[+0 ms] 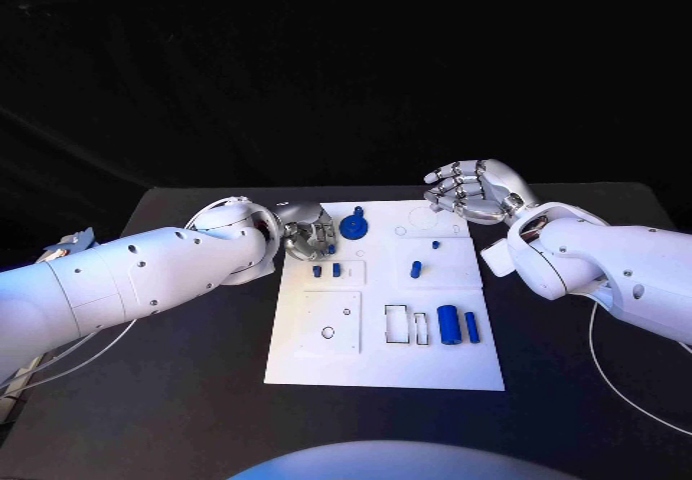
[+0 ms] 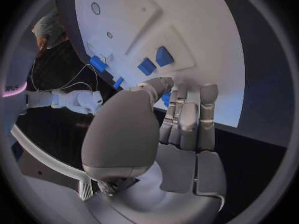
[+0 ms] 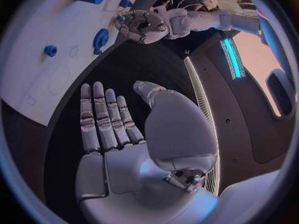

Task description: Assemble the parts on the task board

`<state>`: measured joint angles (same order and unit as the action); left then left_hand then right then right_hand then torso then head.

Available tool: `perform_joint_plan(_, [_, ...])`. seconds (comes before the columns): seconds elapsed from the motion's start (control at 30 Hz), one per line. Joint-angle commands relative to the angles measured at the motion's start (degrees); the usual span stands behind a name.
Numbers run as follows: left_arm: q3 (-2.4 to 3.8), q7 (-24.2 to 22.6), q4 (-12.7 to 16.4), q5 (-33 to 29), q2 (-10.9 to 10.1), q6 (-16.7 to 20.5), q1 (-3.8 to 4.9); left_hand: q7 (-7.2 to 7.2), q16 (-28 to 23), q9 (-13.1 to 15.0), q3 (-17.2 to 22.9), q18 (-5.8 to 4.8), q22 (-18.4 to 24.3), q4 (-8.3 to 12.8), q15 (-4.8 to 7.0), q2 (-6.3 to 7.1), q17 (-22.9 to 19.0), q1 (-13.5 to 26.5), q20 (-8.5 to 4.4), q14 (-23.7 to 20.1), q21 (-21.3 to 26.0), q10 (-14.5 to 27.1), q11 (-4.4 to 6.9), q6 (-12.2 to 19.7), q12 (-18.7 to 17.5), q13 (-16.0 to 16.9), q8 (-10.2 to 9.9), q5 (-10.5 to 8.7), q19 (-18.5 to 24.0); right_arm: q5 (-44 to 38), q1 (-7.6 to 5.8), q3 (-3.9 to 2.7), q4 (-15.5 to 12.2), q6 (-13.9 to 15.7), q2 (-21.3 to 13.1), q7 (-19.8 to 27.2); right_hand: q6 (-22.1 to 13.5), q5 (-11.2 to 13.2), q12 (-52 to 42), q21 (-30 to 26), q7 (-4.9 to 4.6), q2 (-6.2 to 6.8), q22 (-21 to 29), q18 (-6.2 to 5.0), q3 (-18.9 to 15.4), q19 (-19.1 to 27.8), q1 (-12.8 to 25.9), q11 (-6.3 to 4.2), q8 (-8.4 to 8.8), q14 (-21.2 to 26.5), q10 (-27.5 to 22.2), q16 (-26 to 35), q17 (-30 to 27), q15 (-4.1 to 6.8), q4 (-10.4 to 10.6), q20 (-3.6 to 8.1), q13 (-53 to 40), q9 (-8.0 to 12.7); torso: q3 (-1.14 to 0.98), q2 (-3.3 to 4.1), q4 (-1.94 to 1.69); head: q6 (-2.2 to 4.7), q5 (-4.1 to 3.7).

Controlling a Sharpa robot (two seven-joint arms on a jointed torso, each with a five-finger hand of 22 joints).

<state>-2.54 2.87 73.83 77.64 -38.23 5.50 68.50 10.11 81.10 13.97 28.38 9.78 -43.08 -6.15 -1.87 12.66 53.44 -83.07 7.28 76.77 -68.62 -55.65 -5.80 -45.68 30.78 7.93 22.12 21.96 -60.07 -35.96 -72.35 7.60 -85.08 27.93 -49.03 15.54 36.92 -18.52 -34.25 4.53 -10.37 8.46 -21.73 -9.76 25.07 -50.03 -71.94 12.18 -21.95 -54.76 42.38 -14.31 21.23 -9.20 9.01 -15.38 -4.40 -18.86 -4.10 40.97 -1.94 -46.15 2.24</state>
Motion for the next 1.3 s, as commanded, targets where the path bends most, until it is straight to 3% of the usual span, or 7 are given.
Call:
perform_joint_plan(0.03, [0.01,0.3,0.2,-0.2,-0.2,0.0,-0.02,0.04,-0.3,-0.1,0.0,-0.32,0.3,0.3,0.01,0.26,-0.2,0.3,0.07,-0.4,0.5,0.3,-0.24,0.7,-0.4,0.0,-0.4,0.04,0.5,-0.1,0.04,-0.02,0.0,-0.6,0.0,0.4,-0.3,-0.3,-0.3,-0.3,-5.62,-0.33,0.1,-0.61,-0.1,-0.2,0.3,0.03,-0.21,-0.3,-0.5,0.3,-0.1,0.07,-0.1,0.01,0.1,0.1,0.03,0.00,-0.02,-0.01,0.01])
perform_joint_plan(0.37, [0.60,-0.8,1.5,-1.5,-2.8,2.0,-0.05,0.38,-1.6,-0.5,0.2,0.29,3.6,0.9,-0.33,0.83,-4.4,0.3,0.32,-2.8,2.4,1.8,-0.71,1.4,-1.5,-0.1,-1.2,0.20,2.8,-2.1,0.04,-0.02,1.5,-1.7,-0.3,0.0,2.5,2.8,0.1,0.7,-4.19,-0.23,0.6,-0.75,2.5,-2.8,-2.8,-1.26,-1.07,-3.5,1.9,-0.1,0.2,1.35,-3.3,1.05,0.8,0.5,0.10,-0.09,0.05,0.36,-0.55])
perform_joint_plan(0.47, [1.33,-2.4,2.0,-8.0,-4.4,3.8,-0.04,1.01,-7.1,-0.4,0.8,0.81,6.8,1.2,-1.01,0.58,-17.5,0.4,0.86,-10.0,4.7,4.1,-1.59,0.1,-2.8,-0.6,-0.9,0.15,5.7,-5.5,0.04,-0.03,2.2,-3.4,-0.4,-1.3,6.0,5.4,3.2,4.1,-2.60,0.29,-0.8,-0.63,5.1,-7.6,-3.8,-2.71,-0.61,-9.9,6.2,-2.1,1.3,3.61,-5.5,3.40,0.9,1.5,0.05,-0.20,0.08,0.61,-1.03])
perform_joint_plan(0.73, [2.77,-12.0,3.8,-38.3,-9.4,7.7,0.05,0.88,-13.4,0.0,0.2,0.88,8.3,2.1,-0.67,-0.61,-25.6,0.7,0.64,-14.9,7.3,3.2,-1.27,-1.9,-0.3,0.6,0.3,-0.05,7.5,-23.2,-0.14,-0.05,3.8,-12.8,-0.8,-9.7,12.2,5.9,10.2,20.2,-0.10,0.30,-12.8,-0.45,4.6,-17.2,-3.4,-6.43,2.63,-27.8,18.1,-15.0,11.5,8.67,-9.6,9.31,0.5,3.7,0.21,-0.45,0.05,1.88,-3.38])
perform_joint_plan(0.93, [2.99,-20.8,6.1,-56.7,-12.1,4.0,0.00,1.05,-18.2,0.0,-0.5,0.79,10.2,2.3,-1.20,-0.94,-28.1,1.9,1.12,-17.7,10.6,5.2,-1.73,-1.5,-0.1,0.6,0.3,-0.07,9.7,-38.7,-0.35,-0.15,3.0,-15.3,-0.9,-16.4,14.3,5.4,14.6,28.4,0.20,0.84,-20.4,-0.42,5.2,-16.9,-1.4,-6.67,4.69,-30.2,19.3,-31.5,25.0,8.87,-10.8,9.56,0.1,4.5,0.36,-0.46,0.17,2.65,-4.50])
perform_joint_plan(1.07, [3.03,-24.6,8.5,-68.2,-13.5,-0.5,-0.20,0.37,-20.0,0.1,-1.1,0.78,11.4,2.2,-0.98,-1.22,-28.9,2.9,1.12,-19.6,12.7,3.3,-1.12,-2.3,0.3,0.4,0.7,-0.02,10.8,-47.9,-0.76,-0.27,1.4,-16.3,-1.1,-20.8,14.2,6.0,16.0,42.4,0.67,2.63,-32.2,1.40,4.4,-22.5,0.8,-6.77,5.76,-32.3,18.8,-49.8,40.6,8.86,-9.4,9.39,-0.4,4.6,0.52,-0.41,0.14,3.20,-5.21])
perform_joint_plan(1.3, [3.04,-27.5,11.4,-74.1,-14.8,-3.1,-0.76,0.22,-21.1,0.0,-1.2,0.79,12.3,1.9,-1.04,-1.24,-29.5,3.7,1.20,-20.2,14.1,2.7,-1.06,-2.5,-0.7,-0.2,0.6,-0.11,11.1,-55.8,-1.38,-0.34,-1.4,-18.2,-1.3,-24.0,15.0,6.1,17.4,50.3,0.75,3.19,-39.3,2.53,4.9,-24.8,0.3,-6.55,6.06,-32.3,18.2,-57.7,47.1,8.59,-9.1,9.14,-0.4,4.3,0.77,-0.38,-0.03,3.57,-5.86])
